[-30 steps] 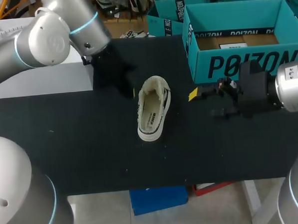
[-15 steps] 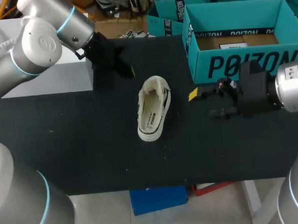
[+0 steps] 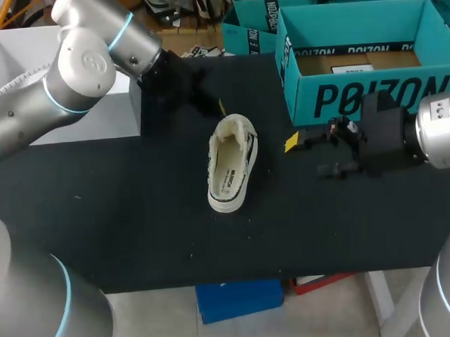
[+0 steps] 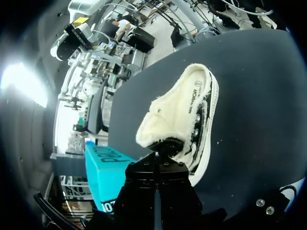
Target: Take the shoe out of the shoebox, open the shoe tongue, remove and reinsert the insole, then place the shoe into the shoebox
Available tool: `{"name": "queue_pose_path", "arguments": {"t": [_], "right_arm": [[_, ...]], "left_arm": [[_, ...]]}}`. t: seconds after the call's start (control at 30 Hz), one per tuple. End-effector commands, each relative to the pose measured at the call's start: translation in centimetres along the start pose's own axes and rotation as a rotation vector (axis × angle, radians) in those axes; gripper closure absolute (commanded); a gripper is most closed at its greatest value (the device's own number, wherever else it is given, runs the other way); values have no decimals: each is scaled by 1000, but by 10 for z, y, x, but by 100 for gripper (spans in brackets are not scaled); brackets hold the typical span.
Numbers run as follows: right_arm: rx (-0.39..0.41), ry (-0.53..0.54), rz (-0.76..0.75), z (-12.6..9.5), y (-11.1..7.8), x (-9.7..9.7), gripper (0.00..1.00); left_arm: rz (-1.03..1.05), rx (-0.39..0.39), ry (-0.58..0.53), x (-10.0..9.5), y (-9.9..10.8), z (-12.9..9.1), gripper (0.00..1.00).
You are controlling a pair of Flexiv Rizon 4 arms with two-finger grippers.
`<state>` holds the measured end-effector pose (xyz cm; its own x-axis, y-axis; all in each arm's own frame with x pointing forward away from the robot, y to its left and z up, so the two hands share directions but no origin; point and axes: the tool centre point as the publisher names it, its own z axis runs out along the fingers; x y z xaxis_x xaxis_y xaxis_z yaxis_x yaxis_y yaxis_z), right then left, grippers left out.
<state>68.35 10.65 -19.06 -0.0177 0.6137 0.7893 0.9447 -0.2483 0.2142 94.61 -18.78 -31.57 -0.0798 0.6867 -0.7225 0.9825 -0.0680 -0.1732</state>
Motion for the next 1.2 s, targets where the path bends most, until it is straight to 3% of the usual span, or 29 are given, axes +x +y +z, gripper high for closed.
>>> {"name": "queue_pose_path", "arguments": {"t": [0.03,0.4,0.63,0.93,1.2], "right_arm": [[-1,-1,0,1,0,0,0],[-1,-1,0,1,0,0,0],[-1,-1,0,1,0,0,0],[-1,-1,0,1,0,0,0],[-1,-1,0,1,0,0,0]], "left_arm": [[-10,13,-2,9,-3,9,100],[-47,53,12,32,-20,22,100],[-38,59,24,38,-28,9,100],[-8,26,34,28,-22,-15,100],[33,60,38,9,-20,2,100]]}}
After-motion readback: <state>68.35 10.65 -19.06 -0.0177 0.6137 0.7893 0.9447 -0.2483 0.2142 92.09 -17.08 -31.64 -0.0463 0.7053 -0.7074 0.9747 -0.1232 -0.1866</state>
